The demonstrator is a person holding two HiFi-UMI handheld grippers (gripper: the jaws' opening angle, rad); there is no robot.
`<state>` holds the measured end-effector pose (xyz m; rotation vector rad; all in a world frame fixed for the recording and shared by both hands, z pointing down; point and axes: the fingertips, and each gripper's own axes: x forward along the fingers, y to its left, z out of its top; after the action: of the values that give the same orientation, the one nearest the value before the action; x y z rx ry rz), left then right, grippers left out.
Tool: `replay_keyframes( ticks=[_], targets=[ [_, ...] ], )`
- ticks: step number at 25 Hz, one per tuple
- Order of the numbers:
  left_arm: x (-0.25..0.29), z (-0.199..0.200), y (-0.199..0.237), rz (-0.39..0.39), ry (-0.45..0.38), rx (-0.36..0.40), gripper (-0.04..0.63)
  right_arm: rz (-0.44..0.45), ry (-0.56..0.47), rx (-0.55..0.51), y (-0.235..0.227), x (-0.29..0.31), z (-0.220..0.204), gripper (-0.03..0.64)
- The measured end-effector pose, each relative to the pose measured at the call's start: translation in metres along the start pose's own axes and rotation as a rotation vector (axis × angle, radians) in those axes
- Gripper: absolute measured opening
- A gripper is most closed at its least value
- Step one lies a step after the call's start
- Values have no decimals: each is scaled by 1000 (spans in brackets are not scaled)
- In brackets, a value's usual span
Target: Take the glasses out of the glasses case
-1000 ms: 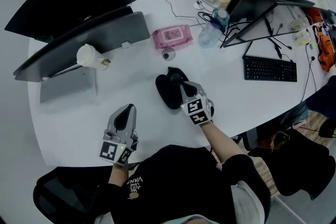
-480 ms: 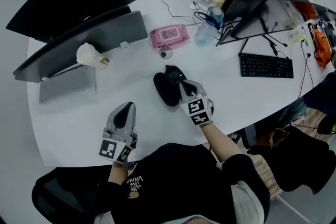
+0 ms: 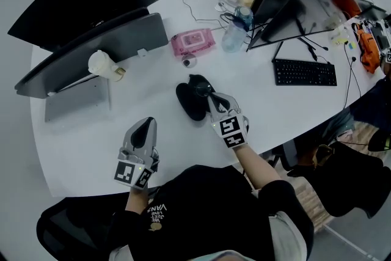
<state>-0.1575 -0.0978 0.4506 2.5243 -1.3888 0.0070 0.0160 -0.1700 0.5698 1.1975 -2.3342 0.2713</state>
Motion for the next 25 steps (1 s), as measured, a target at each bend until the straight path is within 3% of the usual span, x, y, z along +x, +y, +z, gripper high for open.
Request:
replay_keyframes(
  ticks=[25],
  targets=[
    [-14, 13, -28, -80, -56, 22, 2, -81, -112, 5, 18, -83, 25, 5]
  ],
)
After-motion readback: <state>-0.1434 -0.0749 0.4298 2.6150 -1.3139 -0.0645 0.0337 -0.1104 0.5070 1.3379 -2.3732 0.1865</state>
